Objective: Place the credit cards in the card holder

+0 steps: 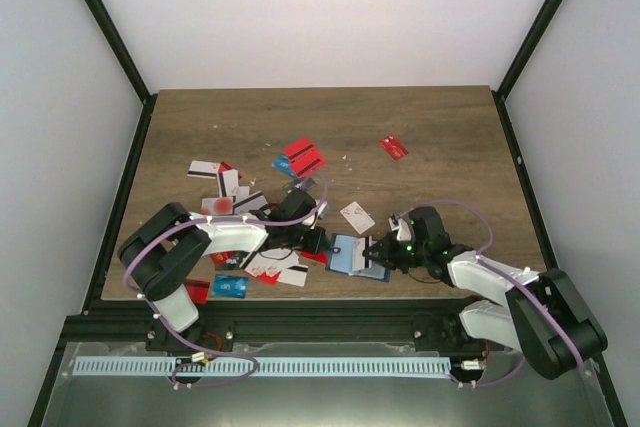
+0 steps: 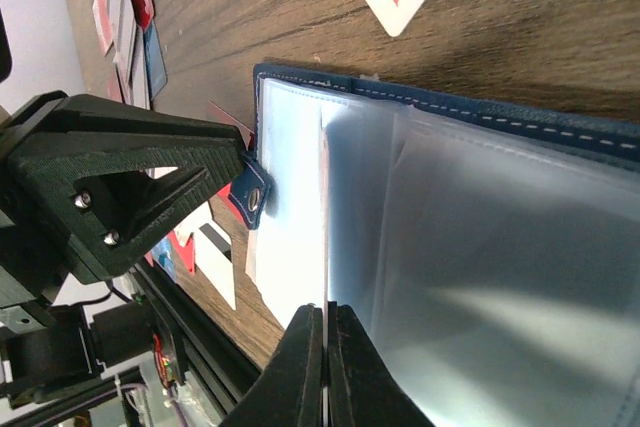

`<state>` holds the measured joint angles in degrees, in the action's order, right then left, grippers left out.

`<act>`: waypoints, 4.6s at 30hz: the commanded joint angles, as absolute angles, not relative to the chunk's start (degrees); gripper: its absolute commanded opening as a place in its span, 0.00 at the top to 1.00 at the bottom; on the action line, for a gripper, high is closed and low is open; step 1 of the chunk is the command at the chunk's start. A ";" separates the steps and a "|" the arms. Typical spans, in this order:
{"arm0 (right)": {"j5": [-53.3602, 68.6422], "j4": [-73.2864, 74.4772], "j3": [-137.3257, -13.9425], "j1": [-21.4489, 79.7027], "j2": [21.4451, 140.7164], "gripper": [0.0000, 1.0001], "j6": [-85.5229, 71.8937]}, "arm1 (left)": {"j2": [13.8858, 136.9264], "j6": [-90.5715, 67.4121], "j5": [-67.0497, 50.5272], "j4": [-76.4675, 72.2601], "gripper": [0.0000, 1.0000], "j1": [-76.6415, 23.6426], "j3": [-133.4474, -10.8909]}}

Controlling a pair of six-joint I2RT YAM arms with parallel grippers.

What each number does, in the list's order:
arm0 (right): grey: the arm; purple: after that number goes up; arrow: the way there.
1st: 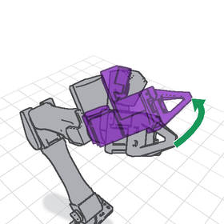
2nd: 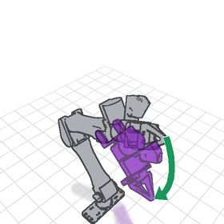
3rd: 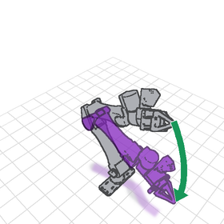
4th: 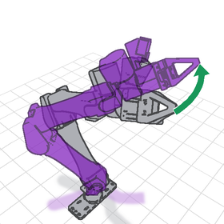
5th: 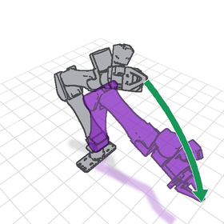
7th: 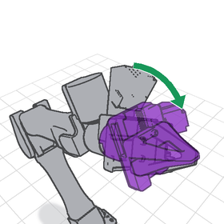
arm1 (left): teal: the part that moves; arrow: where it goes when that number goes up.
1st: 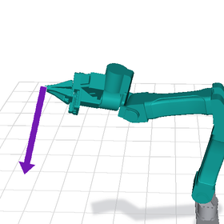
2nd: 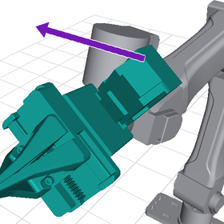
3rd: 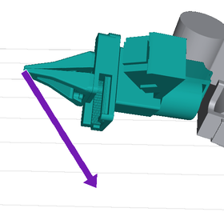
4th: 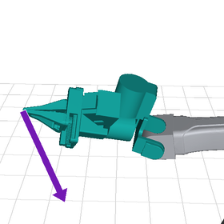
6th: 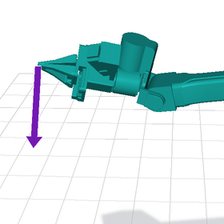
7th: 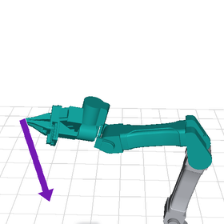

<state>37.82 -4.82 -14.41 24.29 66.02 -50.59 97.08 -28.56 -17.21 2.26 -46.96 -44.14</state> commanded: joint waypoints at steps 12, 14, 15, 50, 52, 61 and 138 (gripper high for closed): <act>39.37 -10.81 -14.10 23.64 69.02 0.99 -43.82 | 98.11 -29.37 -18.28 1.99 0.89 -47.05 -43.53; 39.54 -12.54 -13.70 23.64 69.45 0.99 -44.66 | 98.00 -29.81 -18.44 1.58 0.89 -47.10 -43.20; 39.55 -13.24 -13.56 23.64 69.60 0.99 -45.22 | 97.98 -30.07 -18.60 1.35 0.89 -47.05 -42.95; 44.21 -24.32 -11.08 23.90 78.11 0.97 -51.54 | 90.04 -47.33 -17.48 -5.13 0.91 -49.34 -32.72; 44.94 -24.29 -11.15 24.13 78.35 0.95 -51.37 | 89.92 -47.99 -17.28 -5.84 0.91 -49.67 -32.53; 41.33 -2.59 -18.96 24.39 74.47 0.71 -41.28 | 89.15 -48.94 -14.56 -6.15 0.92 -49.89 -31.34; 35.04 14.36 -33.50 32.92 68.50 0.59 -38.70 | 67.42 -47.92 4.70 21.92 0.72 -48.82 -34.41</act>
<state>33.80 14.79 -30.92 31.70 70.06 -38.28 72.01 -47.62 -4.08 10.46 -49.65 -33.34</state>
